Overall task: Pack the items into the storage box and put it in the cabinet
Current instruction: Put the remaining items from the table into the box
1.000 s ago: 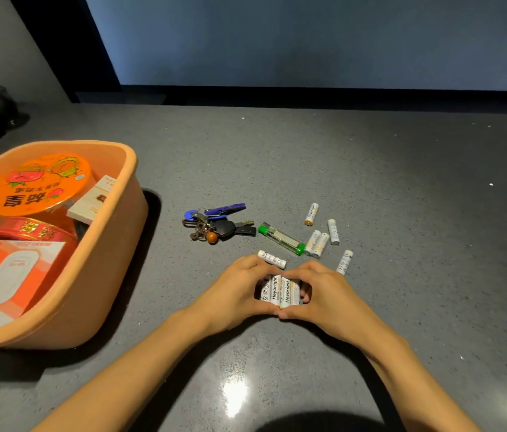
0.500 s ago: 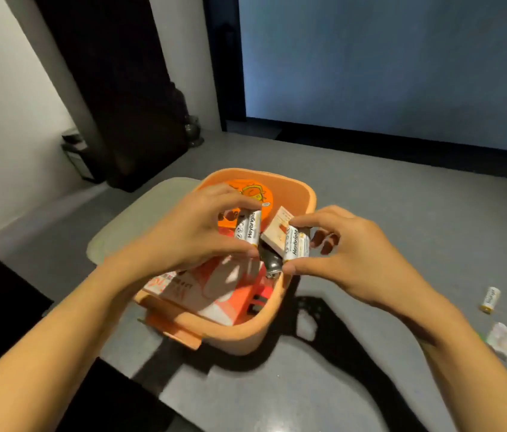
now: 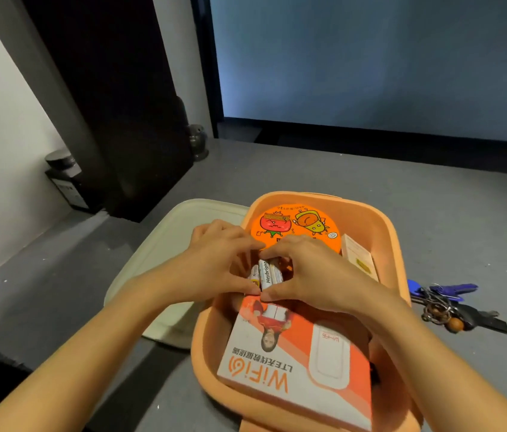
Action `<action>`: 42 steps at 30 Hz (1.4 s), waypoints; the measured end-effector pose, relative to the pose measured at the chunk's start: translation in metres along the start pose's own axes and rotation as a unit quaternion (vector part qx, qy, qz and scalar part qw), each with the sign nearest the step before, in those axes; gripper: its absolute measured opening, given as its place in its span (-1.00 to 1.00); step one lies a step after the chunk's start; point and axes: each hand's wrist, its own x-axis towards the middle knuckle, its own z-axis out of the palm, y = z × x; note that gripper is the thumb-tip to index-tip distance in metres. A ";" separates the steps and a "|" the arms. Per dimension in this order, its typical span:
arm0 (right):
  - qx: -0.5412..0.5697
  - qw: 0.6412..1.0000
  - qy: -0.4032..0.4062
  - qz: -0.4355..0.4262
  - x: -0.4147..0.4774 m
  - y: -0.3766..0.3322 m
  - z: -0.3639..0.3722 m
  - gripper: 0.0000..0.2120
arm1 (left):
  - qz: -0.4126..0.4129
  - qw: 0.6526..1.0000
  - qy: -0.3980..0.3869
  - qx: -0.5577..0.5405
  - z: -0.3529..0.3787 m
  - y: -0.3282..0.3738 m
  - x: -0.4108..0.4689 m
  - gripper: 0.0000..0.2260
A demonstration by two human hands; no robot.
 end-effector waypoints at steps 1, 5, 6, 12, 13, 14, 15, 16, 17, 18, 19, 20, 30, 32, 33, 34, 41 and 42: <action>0.004 1.000 -0.003 -0.003 0.003 -0.001 0.003 -0.42 | 0.005 1.000 -0.002 -0.009 -0.002 -0.003 0.000 -0.47; 0.011 1.000 -0.003 -0.002 0.006 -0.001 0.006 -0.40 | 0.015 0.999 -0.001 -0.028 -0.008 -0.006 -0.002 -0.43; 0.020 1.000 0.002 -0.001 0.005 0.000 0.005 -0.40 | 0.017 0.999 0.002 -0.030 -0.009 -0.005 -0.003 -0.43; 0.055 0.995 0.079 0.032 -0.026 0.024 -0.019 -0.48 | 0.051 0.997 0.041 -0.043 -0.011 0.024 0.006 -0.43; 0.061 0.993 0.092 0.046 -0.034 0.030 -0.024 -0.50 | 0.062 0.996 0.047 -0.047 -0.010 0.033 0.009 -0.44; 0.068 0.990 0.109 0.064 -0.048 0.038 -0.030 -0.52 | 0.081 0.994 0.049 -0.048 -0.007 0.046 0.014 -0.44; 0.073 0.986 0.126 0.082 -0.063 0.048 -0.037 -0.53 | 0.099 0.993 0.048 -0.050 -0.003 0.061 0.019 -0.44; 0.075 0.982 0.140 0.102 -0.081 0.060 -0.044 -0.54 | 0.117 0.991 0.047 -0.056 0.001 0.080 0.023 -0.44; 0.076 0.978 0.151 0.125 -0.101 0.072 -0.050 -0.55 | 0.136 0.987 0.047 -0.064 0.007 0.100 0.028 -0.44; 0.076 0.973 0.160 0.147 -0.122 0.085 -0.056 -0.55 | 0.159 0.983 0.049 -0.073 0.014 0.121 0.033 -0.44; 0.075 0.969 0.167 0.168 -0.144 0.098 -0.061 -0.56 | 0.182 0.979 0.052 -0.078 0.022 0.143 0.039 -0.45; 0.070 0.965 0.174 0.185 -0.167 0.113 -0.066 -0.56 | 0.203 0.974 0.052 -0.081 0.031 0.166 0.044 -0.44; -0.009 0.939 0.085 0.333 -0.338 0.243 -0.087 -0.47 | 0.152 0.984 0.010 -0.090 0.167 0.312 0.089 -0.43; 0.003 0.936 0.082 0.343 -0.353 0.260 -0.081 -0.41 | 0.085 0.991 -0.013 -0.100 0.192 0.317 0.096 -0.36; 0.015 0.935 0.084 0.344 -0.358 0.266 -0.077 -0.38 | 0.058 0.992 -0.027 -0.105 0.202 0.318 0.099 -0.32; 0.029 0.935 0.089 0.343 -0.361 0.271 -0.073 -0.35 | 0.037 0.993 -0.037 -0.104 0.210 0.319 0.102 -0.29; 0.087 0.940 0.150 0.293 -0.350 0.292 -0.056 -0.36 | 0.028 0.997 -0.019 -0.064 0.227 0.335 0.125 -0.35; 0.088 0.940 0.155 0.290 -0.346 0.293 -0.054 -0.36 | 0.038 0.997 -0.018 -0.069 0.227 0.337 0.128 -0.40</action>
